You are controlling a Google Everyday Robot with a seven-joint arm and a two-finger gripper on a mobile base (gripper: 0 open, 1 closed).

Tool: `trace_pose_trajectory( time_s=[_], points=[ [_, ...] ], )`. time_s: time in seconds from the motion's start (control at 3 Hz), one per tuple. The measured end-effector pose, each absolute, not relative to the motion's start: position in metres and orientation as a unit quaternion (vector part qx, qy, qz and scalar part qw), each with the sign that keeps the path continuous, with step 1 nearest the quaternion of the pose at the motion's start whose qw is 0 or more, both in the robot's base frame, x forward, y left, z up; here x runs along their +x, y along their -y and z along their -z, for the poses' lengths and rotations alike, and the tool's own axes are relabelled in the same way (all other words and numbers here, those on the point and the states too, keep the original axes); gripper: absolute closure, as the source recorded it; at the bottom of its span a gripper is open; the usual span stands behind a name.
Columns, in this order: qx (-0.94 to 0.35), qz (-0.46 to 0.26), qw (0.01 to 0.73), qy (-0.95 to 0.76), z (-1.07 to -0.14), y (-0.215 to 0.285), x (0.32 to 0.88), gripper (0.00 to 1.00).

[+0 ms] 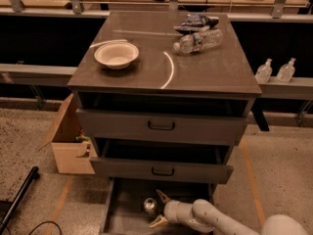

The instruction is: Place 7up can into bottom drawer

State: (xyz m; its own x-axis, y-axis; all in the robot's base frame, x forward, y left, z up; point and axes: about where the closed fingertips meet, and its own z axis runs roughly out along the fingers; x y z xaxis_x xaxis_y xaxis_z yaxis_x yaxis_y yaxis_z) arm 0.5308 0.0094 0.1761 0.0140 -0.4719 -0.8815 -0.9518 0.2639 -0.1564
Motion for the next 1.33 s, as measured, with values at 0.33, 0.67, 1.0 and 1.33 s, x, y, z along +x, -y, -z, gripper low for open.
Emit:
trace_pose_trajectory(
  time_s=[0.33, 0.67, 1.0, 1.33],
  points=[
    [-0.531, -0.233, 0.457, -0.674, -0.188, 0.021, 0.523, 0.18],
    [-0.518, -0.204, 0.459, -0.692, -0.203, 0.051, 0.516, 0.41],
    [-0.513, -0.174, 0.450, -0.710, -0.221, 0.088, 0.505, 0.64],
    [-0.519, -0.120, 0.438, -0.724, -0.261, 0.143, 0.491, 0.95]
  ],
)
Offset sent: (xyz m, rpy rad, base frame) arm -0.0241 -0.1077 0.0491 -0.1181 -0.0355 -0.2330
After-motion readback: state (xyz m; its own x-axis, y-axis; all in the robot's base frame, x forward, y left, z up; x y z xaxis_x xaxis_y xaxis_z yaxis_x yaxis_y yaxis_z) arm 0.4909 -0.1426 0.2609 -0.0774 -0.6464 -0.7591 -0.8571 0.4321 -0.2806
